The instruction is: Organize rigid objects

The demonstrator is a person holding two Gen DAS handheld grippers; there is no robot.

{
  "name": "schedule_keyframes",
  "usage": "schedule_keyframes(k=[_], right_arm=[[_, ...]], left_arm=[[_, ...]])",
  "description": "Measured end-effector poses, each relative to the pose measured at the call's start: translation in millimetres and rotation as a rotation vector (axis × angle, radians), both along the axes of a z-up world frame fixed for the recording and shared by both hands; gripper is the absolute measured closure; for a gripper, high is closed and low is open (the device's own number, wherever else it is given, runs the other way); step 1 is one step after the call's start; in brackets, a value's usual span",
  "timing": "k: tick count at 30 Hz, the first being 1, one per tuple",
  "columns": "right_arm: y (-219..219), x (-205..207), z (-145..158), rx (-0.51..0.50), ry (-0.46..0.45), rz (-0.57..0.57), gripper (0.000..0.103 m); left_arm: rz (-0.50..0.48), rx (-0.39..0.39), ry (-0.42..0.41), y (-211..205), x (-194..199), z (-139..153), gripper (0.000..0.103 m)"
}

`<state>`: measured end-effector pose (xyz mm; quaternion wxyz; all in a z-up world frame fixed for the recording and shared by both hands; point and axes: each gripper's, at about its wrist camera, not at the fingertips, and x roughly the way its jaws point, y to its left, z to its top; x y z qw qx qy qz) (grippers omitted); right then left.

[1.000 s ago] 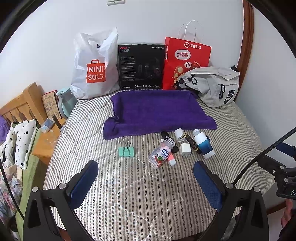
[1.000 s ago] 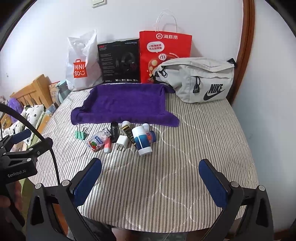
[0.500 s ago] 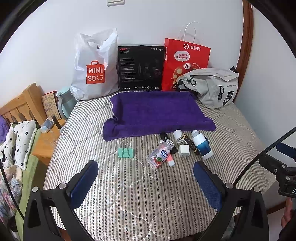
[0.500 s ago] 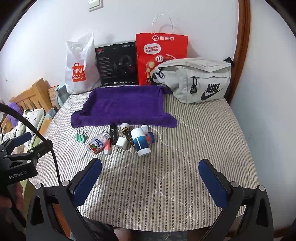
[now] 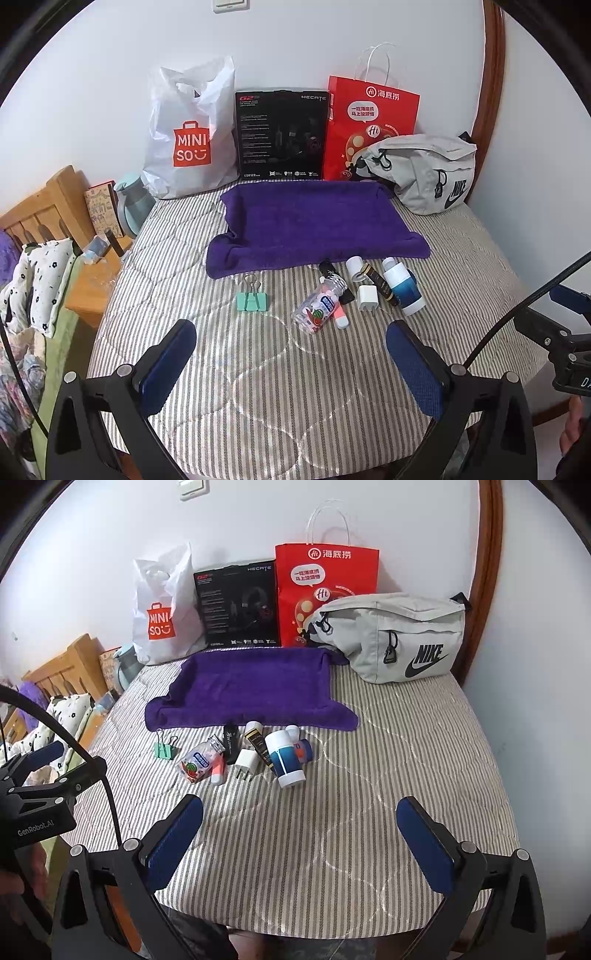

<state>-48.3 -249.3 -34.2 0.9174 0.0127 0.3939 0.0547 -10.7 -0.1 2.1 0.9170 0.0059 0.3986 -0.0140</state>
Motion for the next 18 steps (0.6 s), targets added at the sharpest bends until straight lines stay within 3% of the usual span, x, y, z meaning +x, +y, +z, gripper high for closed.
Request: schedule_keyframes(k=[18], right_arm=[[-4.4, 1.1, -1.9, 0.015, 0.006, -0.005, 0.0]], left_arm=[[0.004, 0.005, 0.014, 0.0, 4.9, -4.8, 0.0]])
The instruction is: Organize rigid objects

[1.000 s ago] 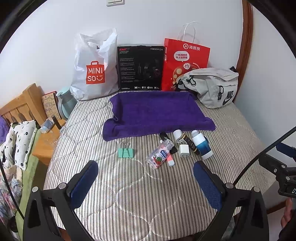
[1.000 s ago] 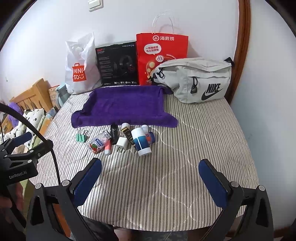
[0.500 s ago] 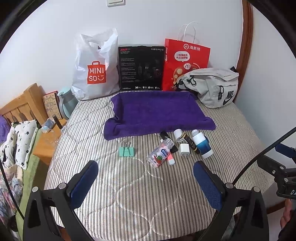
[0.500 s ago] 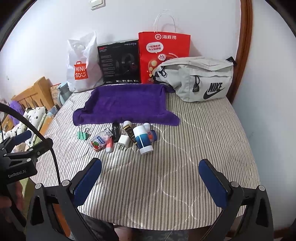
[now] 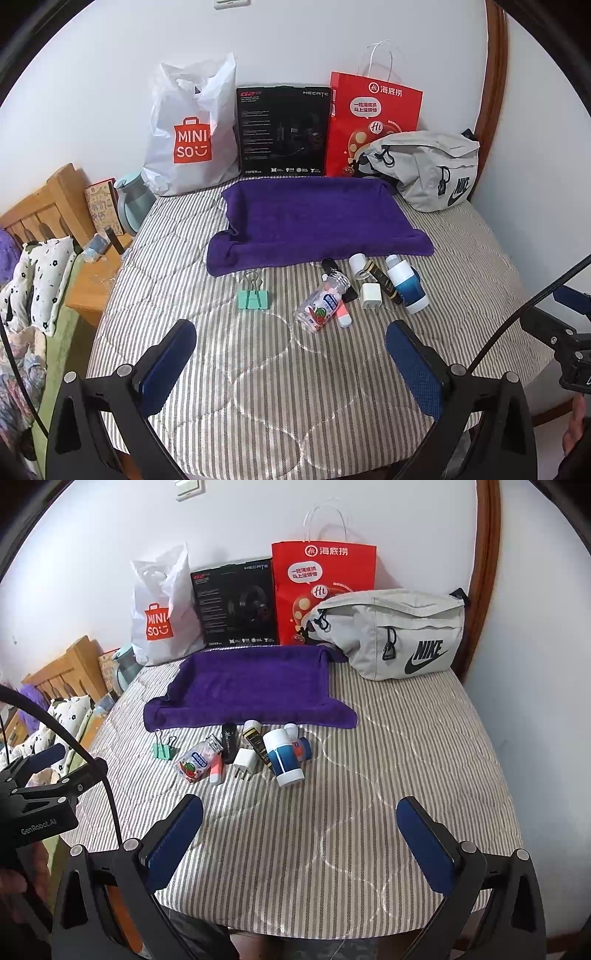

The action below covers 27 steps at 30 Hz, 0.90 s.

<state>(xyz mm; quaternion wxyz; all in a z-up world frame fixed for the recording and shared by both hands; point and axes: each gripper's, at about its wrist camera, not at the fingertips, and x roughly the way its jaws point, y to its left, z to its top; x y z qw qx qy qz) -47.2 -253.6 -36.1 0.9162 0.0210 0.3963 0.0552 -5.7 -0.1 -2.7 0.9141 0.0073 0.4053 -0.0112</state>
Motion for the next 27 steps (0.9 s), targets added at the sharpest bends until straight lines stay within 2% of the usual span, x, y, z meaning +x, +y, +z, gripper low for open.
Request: schedule_keyframes(k=[7, 14, 18, 23, 27], right_arm=[[-5, 8, -3, 0.013, 0.014, -0.001, 0.0], [-9, 17, -9, 0.021, 0.029, -0.004, 0.0], [-12, 25, -18, 0.028, 0.058, -0.009, 0.0], [-13, 37, -32, 0.041, 0.09, 0.003, 0.0], [-17, 50, -45, 0.051, 0.125, 0.012, 0.0]], left_arm=[[-0.009, -0.015, -0.003, 3, 6, 0, 0.0], [-0.014, 0.034, 0.021, 4, 18, -12, 0.0], [0.008, 0.045, 0.035, 17, 29, -27, 0.0], [0.042, -0.002, 0.083, 40, 53, -56, 0.0], [0.062, -0.003, 0.108, 51, 74, -80, 0.001]])
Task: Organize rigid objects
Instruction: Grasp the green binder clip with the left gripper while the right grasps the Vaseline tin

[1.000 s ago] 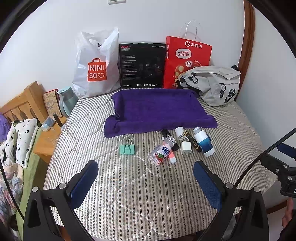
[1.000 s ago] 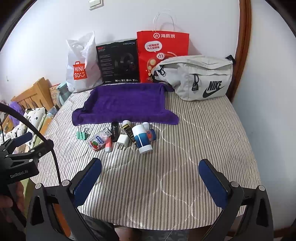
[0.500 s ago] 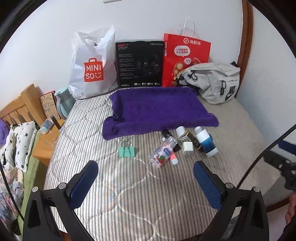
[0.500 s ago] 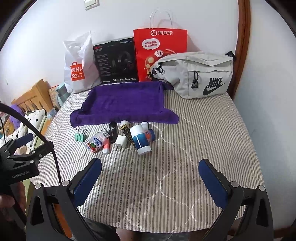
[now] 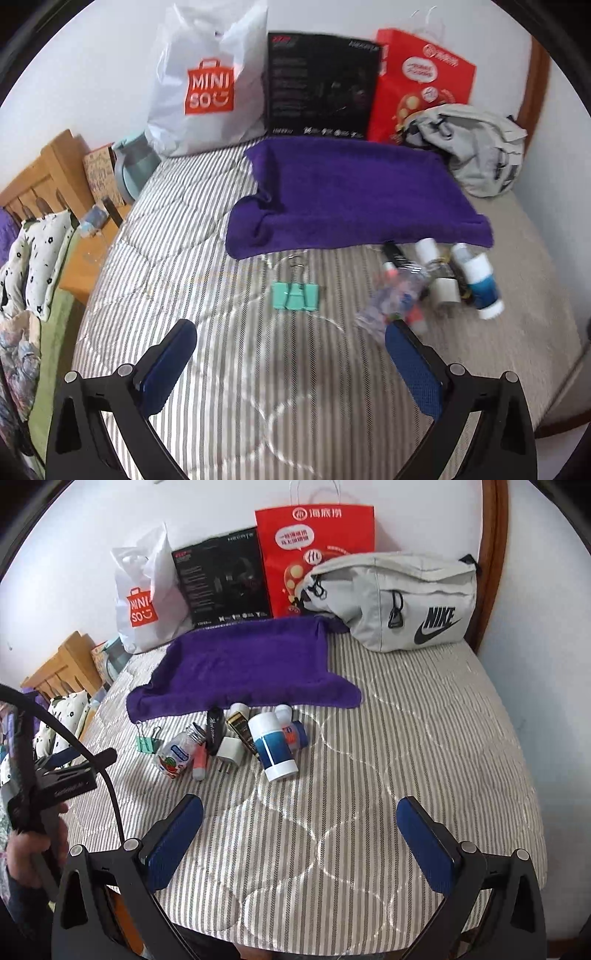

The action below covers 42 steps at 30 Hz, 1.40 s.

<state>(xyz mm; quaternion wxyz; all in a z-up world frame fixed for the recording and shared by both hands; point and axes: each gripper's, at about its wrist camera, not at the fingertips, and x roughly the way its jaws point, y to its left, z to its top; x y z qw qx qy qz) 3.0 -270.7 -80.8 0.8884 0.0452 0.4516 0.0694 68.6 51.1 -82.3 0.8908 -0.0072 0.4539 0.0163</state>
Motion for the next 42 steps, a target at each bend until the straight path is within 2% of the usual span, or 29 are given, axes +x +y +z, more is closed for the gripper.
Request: schedule_keyframes(k=[2, 7, 9, 14, 16, 19, 22, 25, 30, 36, 42], right_arm=[[-2, 10, -8, -0.018, 0.034, 0.012, 0.0], [-11, 24, -23, -0.041, 0.056, -0.022, 0.0], [-15, 27, -29, -0.017, 0.066, -0.026, 0.0], [-16, 35, -42, -0.005, 0.095, -0.034, 0.0], [-14, 39, -47, 0.001, 0.104, -0.029, 0.0], [-11, 43, -52, 0.011, 0.109, -0.019, 0.0], [-7, 51, -56, 0.022, 0.104, -0.002, 0.001], [-2, 64, -60, 0.05, 0.093, 0.018, 0.002], [1, 84, -66, 0.034, 0.079, 0.028, 0.016], [-16, 113, -77, 0.011, 0.079, 0.001, 0.016], [-4, 132, -91, -0.041, 0.091, 0.092, 0.017]], left_arm=[[0.006, -0.004, 0.014, 5, 12, -12, 0.004], [-0.015, -0.023, 0.053, 13, 37, -44, 0.011], [-0.011, -0.044, 0.072, 15, 43, -52, 0.018], [-0.026, -0.062, 0.073, 12, 54, -62, 0.018], [-0.043, -0.042, 0.073, 9, 57, -65, 0.024], [-0.048, -0.018, 0.093, 7, 62, -73, 0.045], [-0.047, -0.032, 0.078, 9, 62, -75, 0.048], [-0.062, -0.032, 0.066, 8, 62, -74, 0.064], [-0.082, -0.031, 0.068, 8, 63, -74, 0.064], [-0.087, -0.03, 0.067, 9, 62, -75, 0.064], [-0.092, -0.03, 0.071, 9, 64, -75, 0.064]])
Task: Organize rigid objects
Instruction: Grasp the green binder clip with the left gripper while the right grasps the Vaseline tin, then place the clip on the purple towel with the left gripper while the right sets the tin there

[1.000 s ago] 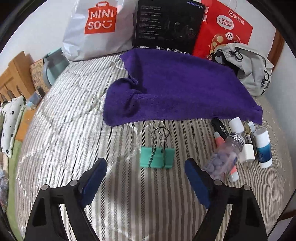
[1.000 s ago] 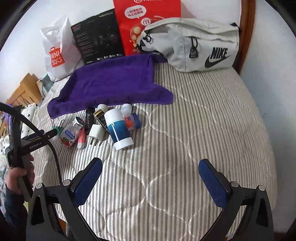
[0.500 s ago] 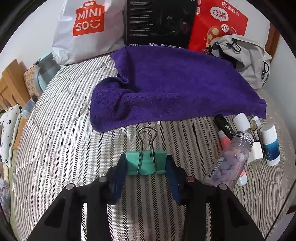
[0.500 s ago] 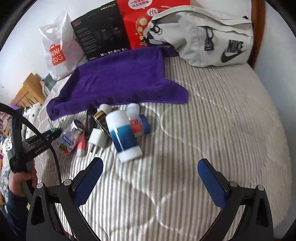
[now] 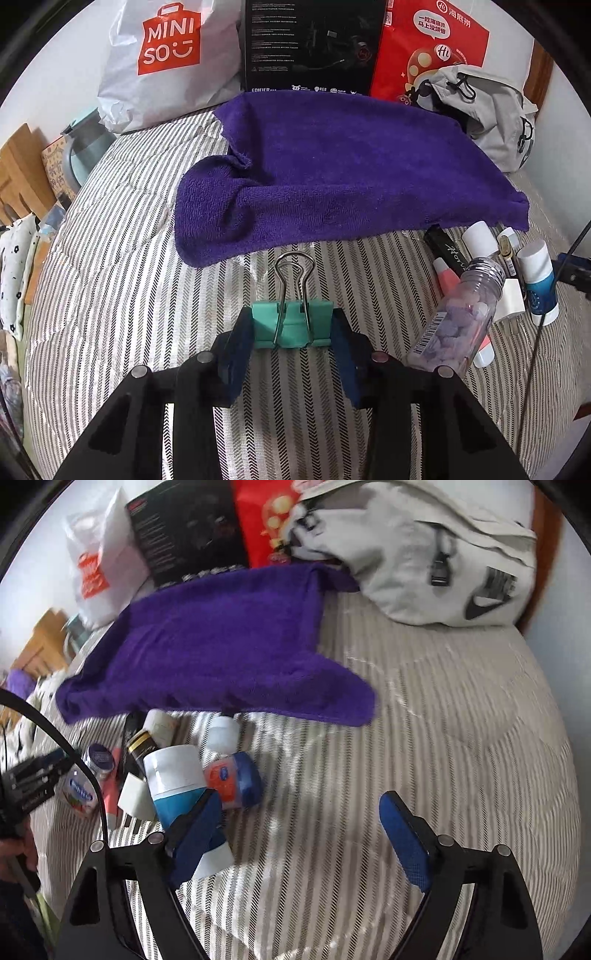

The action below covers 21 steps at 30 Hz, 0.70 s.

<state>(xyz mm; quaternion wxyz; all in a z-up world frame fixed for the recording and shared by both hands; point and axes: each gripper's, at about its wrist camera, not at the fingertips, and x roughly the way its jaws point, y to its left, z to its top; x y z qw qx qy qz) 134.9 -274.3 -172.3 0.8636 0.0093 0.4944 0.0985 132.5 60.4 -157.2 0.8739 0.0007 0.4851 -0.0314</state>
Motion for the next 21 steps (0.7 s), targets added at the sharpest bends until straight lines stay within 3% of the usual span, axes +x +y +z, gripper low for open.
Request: schedule_keyframes(k=[7, 10, 14, 16, 17, 21], right_arm=[[28, 7, -11, -0.008, -0.007, 0.085, 0.017], [31, 6, -13, -0.031, -0.055, 0.079, 0.021], [26, 10, -17, 0.009, -0.059, 0.078, 0.039], [23, 9, -17, -0.009, -0.063, 0.076, 0.053], [22, 8, -17, -0.044, -0.066, 0.077, 0.066], [14, 6, -19, -0.043, -0.056, 0.073, 0.066]], left_arm=[[0.004, -0.001, 0.003, 0, 1, -1, 0.064], [0.003, 0.004, 0.005, -1, 2, -1, 0.064], [-0.003, 0.006, 0.006, -1, 2, -2, 0.064], [-0.003, 0.006, 0.003, -1, 2, -2, 0.064], [-0.003, 0.007, 0.002, -2, 2, -2, 0.064], [-0.005, 0.006, -0.001, -1, 1, -2, 0.064]])
